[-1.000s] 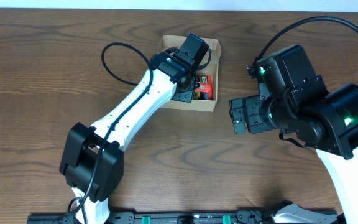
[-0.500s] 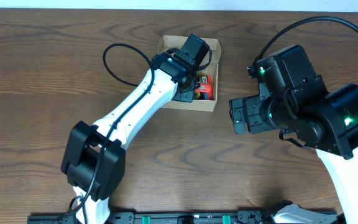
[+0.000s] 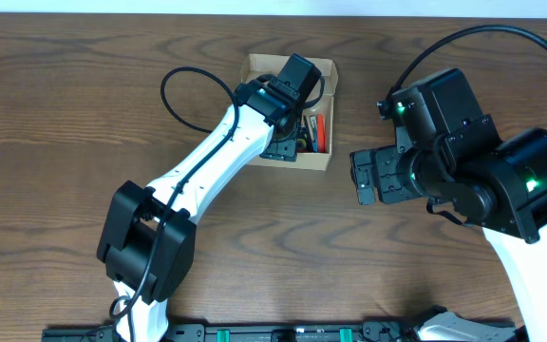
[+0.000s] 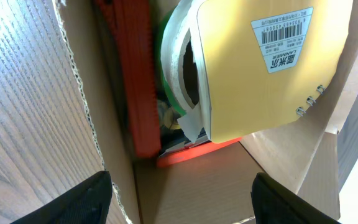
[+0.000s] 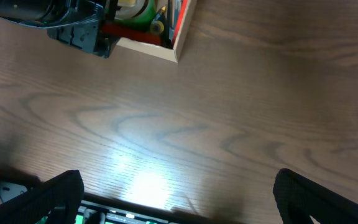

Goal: Pack container
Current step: 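Lower the cutter into the box and open the left gripper, then withdraw the left gripper from the box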

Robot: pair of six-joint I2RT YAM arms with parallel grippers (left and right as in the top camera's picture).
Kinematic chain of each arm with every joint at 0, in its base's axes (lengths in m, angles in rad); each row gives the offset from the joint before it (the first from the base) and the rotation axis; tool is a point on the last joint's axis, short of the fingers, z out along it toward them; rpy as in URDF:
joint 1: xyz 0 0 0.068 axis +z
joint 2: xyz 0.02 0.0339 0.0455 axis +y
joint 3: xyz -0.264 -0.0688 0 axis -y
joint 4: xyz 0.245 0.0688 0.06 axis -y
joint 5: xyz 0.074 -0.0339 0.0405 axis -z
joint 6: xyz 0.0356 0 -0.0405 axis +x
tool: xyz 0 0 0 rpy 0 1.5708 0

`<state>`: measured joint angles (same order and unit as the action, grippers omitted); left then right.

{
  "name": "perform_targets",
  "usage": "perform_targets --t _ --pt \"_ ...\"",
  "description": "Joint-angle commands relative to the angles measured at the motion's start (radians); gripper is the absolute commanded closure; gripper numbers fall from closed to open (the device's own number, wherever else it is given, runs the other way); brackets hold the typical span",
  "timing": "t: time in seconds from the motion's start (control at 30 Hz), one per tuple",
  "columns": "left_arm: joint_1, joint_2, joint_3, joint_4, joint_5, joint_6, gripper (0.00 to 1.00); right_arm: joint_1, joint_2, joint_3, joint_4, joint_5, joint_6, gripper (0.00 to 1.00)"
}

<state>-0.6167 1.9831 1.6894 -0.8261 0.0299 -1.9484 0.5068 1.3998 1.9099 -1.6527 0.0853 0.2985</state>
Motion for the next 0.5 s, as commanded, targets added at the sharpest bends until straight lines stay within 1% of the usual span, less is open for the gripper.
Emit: perform_targets --t 0.0,0.03,0.1,0.13,0.2,0.27,0.37,0.4,0.47 --pt "-0.001 0.009 0.006 -0.003 -0.003 0.007 0.29 -0.008 0.001 0.003 0.0 0.004 -0.015 0.01" --pt "-0.001 0.008 0.006 0.0 -0.003 0.026 0.3 -0.008 0.001 0.003 0.0 0.004 -0.015 0.01" --pt "0.001 0.001 0.006 0.017 0.014 0.112 0.37 -0.008 0.001 0.003 0.0 0.004 -0.015 0.01" --pt "0.003 -0.005 0.008 0.031 0.028 0.171 0.46 -0.008 0.001 0.003 0.0 0.004 -0.015 0.01" --pt "0.013 -0.024 0.011 0.069 0.058 0.291 0.57 -0.008 0.001 0.003 0.0 0.004 -0.015 0.01" --pt "0.026 -0.053 0.011 0.107 0.088 0.4 0.71 -0.008 0.001 0.003 0.0 0.004 -0.015 0.01" --pt "0.051 -0.106 0.011 0.13 0.101 0.508 0.8 -0.008 0.001 0.003 0.0 0.004 -0.015 0.01" --pt "0.063 -0.126 0.011 0.131 0.096 0.541 0.82 -0.008 0.001 0.003 0.0 0.004 -0.015 0.01" --pt "0.089 -0.171 0.011 0.131 0.077 0.658 0.83 -0.008 0.001 0.003 0.0 0.004 -0.015 0.01"
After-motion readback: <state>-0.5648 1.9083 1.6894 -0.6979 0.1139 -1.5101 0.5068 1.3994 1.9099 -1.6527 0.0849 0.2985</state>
